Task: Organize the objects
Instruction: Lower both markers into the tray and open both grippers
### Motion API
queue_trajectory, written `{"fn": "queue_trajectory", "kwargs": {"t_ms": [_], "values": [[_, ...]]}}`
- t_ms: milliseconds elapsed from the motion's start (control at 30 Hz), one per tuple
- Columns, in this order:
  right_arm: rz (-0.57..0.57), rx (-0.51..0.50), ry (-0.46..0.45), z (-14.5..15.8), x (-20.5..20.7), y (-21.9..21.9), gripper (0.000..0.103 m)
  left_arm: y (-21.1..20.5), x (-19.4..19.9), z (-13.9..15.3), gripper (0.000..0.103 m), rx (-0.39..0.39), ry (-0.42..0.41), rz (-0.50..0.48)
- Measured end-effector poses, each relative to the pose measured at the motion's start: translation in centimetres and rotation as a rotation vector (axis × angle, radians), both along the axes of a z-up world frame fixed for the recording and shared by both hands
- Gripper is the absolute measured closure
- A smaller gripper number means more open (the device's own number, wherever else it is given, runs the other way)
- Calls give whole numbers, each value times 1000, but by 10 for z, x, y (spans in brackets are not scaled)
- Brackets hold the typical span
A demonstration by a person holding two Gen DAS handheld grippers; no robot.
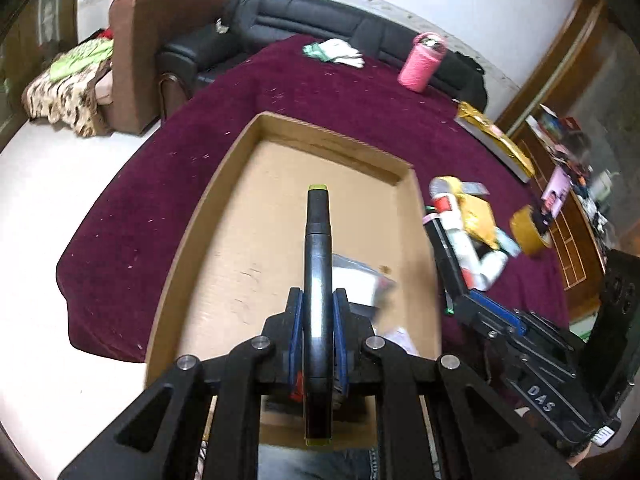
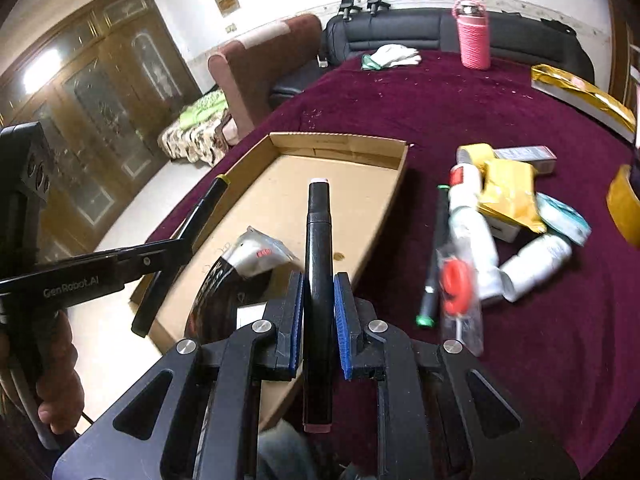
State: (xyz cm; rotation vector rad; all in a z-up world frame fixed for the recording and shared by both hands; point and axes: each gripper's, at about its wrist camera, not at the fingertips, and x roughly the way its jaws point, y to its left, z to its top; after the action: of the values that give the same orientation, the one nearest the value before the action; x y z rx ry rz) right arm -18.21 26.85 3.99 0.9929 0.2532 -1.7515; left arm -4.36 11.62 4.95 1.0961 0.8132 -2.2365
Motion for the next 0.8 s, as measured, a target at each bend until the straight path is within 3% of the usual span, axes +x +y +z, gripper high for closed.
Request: {"fn": "queue_trajectory", "kwargs": {"t_ms": [267, 800], "values": [[2, 60, 0, -12, -10, -39, 88, -34, -12, -27, 90, 27, -51, 28], [43, 152, 13, -44, -12, -86, 88, -44, -19, -49, 90, 51, -115, 40]]}}
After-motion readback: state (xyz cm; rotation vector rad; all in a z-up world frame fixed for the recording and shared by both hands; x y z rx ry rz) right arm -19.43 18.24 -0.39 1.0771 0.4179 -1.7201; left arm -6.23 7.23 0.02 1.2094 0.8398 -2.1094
